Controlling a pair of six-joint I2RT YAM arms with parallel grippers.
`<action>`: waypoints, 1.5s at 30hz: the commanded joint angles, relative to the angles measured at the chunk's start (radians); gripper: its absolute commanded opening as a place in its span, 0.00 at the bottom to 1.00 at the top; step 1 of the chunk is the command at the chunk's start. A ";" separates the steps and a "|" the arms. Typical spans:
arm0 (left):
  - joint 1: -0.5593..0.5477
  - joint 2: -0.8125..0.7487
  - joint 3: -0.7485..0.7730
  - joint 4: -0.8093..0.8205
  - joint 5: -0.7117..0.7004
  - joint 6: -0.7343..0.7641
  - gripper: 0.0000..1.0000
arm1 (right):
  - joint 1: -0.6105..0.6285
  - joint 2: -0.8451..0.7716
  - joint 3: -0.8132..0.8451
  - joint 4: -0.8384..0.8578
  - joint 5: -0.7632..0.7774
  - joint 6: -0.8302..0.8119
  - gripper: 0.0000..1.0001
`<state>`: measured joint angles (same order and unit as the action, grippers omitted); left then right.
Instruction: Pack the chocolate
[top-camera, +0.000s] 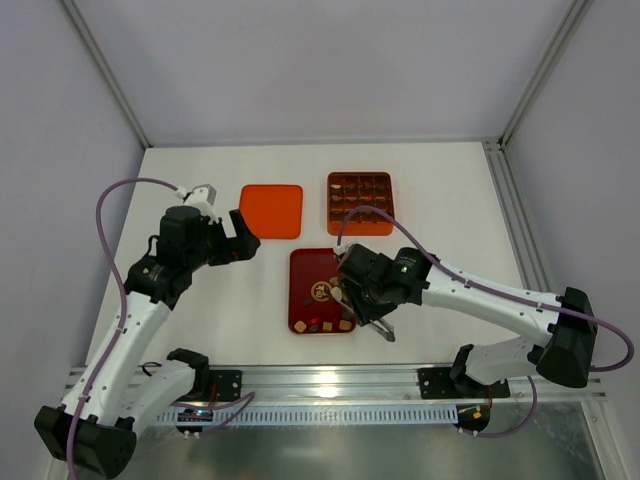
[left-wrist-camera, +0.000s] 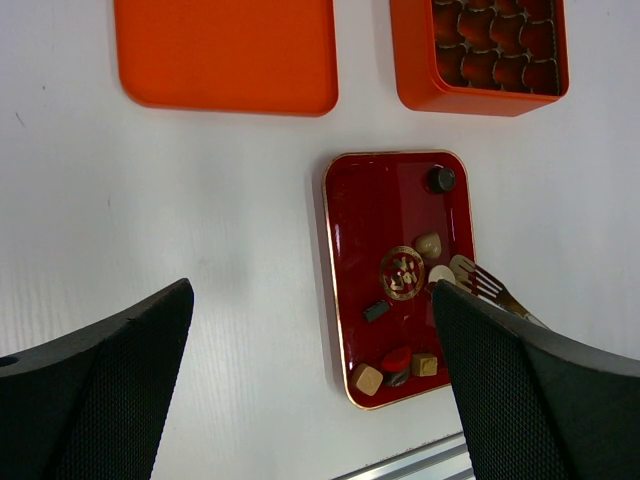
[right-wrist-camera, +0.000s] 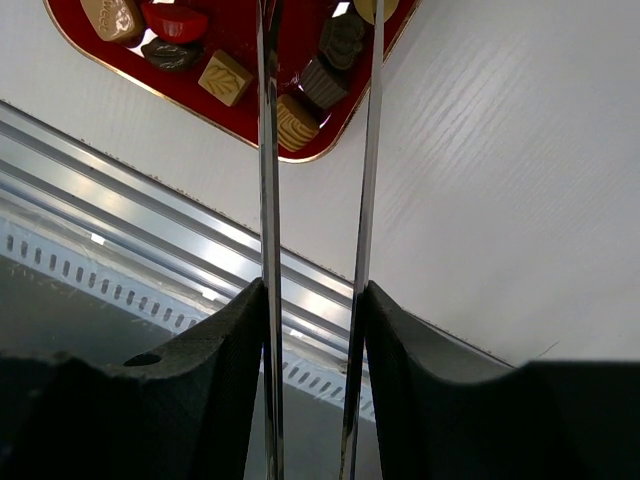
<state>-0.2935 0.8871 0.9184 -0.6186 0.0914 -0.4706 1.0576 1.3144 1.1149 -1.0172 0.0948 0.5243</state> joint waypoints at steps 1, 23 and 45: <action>0.002 -0.017 0.002 0.016 0.010 0.000 1.00 | 0.004 0.011 0.039 0.003 0.006 -0.020 0.45; 0.002 -0.019 0.004 0.016 0.011 -0.002 1.00 | 0.004 0.048 0.089 -0.050 -0.003 -0.063 0.37; 0.002 -0.020 0.004 0.016 0.010 -0.002 1.00 | 0.004 0.072 0.080 -0.055 -0.046 -0.107 0.43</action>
<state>-0.2935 0.8822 0.9184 -0.6186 0.0914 -0.4706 1.0576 1.3922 1.1645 -1.0615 0.0555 0.4362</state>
